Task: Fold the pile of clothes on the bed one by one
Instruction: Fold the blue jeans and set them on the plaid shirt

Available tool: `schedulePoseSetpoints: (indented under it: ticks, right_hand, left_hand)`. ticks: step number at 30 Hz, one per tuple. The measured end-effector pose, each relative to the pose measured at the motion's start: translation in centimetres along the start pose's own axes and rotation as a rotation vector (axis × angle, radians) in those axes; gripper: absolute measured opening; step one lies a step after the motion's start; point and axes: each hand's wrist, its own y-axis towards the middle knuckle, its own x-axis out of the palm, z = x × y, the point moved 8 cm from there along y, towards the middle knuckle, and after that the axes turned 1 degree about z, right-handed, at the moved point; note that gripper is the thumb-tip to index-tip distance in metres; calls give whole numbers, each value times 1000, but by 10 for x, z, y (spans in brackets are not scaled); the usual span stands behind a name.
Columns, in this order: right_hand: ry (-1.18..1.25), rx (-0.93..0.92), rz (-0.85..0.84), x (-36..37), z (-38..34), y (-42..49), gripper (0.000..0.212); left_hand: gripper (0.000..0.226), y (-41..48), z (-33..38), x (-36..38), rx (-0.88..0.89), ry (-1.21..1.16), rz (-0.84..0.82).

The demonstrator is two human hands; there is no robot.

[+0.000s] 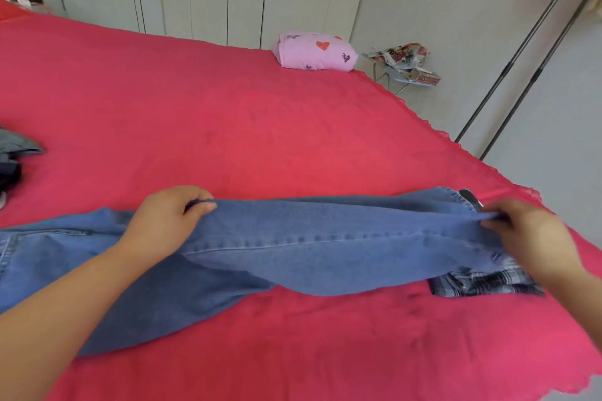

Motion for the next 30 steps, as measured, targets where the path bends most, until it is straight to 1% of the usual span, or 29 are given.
schedulePoseSetpoints:
  ticks: [4, 8, 12, 14, 16, 18, 20, 22, 24, 26, 28, 29, 30]
  right_hand:
    - [163, 76, 35, -24, 8, 56, 11]
    - [288, 159, 107, -18, 15, 107, 13]
    - [231, 194, 125, 27, 4, 141, 28]
    - [209, 243, 123, 59, 2, 147, 42]
    - [193, 286, 75, 94, 0, 142, 55]
    - [188, 225, 34, 125, -9, 131, 57]
    - [216, 153, 4, 145, -20, 113, 53]
    - [220, 90, -12, 155, -32, 88, 49]
    - [209, -1, -12, 157, -52, 61, 46]
    - [228, -118, -23, 157, -85, 32, 42]
    - [299, -235, -67, 157, -131, 0, 42]
    - [345, -289, -102, 157, -158, -17, 46]
    - [383, -344, -139, 158, -187, -35, 51]
  left_hand:
    - [9, 31, -6, 2, -51, 10, 52]
    - [12, 58, -17, 25, -94, 65, 86]
    - [15, 75, -35, 59, -146, 209, 129]
    - [16, 77, -45, 73, -164, 309, 127]
    - [26, 74, -54, 80, -164, 314, 107]
    - [41, 64, -57, 84, -109, 278, 53]
    - [57, 41, -57, 84, -36, 254, -16]
    - [64, 8, -59, 80, 38, 266, -72]
    - [69, -25, -64, 78, 126, 353, -161]
    - [67, -51, -73, 78, 185, 490, -280]
    - [67, -65, -87, 78, 105, 566, -444]
    - [72, -68, -93, 73, 40, 577, -494]
    - [81, -71, -96, 68, -2, 560, -528]
